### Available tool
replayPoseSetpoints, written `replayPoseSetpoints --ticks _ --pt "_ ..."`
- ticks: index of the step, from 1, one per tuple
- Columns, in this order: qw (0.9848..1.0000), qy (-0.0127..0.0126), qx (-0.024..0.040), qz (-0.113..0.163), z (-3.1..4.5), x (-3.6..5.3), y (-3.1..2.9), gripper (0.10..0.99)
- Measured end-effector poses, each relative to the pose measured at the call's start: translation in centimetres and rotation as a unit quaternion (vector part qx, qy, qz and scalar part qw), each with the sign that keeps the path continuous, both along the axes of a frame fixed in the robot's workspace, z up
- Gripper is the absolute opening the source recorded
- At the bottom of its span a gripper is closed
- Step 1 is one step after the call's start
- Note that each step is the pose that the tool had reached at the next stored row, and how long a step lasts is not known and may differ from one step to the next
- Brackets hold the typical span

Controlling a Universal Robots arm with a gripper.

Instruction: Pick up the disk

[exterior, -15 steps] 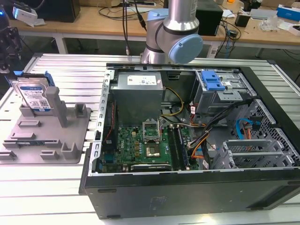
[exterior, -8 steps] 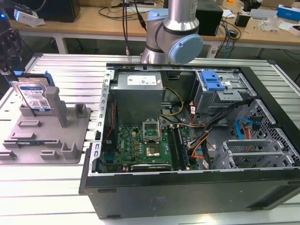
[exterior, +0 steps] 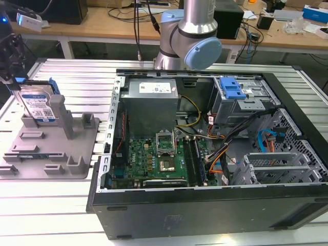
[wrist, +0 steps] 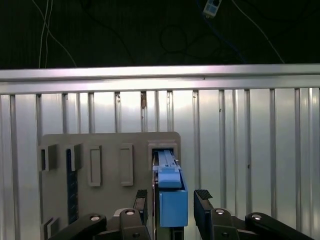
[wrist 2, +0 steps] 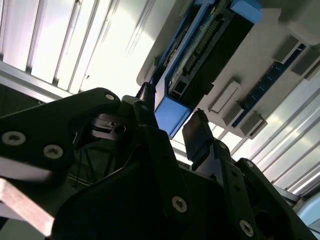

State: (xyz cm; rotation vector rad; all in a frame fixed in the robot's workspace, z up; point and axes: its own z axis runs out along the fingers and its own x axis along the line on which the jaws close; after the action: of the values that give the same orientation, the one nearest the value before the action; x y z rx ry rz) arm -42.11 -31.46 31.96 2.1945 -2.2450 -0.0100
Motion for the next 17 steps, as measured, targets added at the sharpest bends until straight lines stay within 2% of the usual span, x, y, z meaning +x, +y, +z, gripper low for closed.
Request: replayPoseSetpoints --ticks 10,17 --pt "1.0000 0.0000 0.0000 0.000 -1.33 0.05 0.00 0.498" --pt "1.0000 0.0000 0.0000 0.000 -1.86 0.05 0.00 0.498"
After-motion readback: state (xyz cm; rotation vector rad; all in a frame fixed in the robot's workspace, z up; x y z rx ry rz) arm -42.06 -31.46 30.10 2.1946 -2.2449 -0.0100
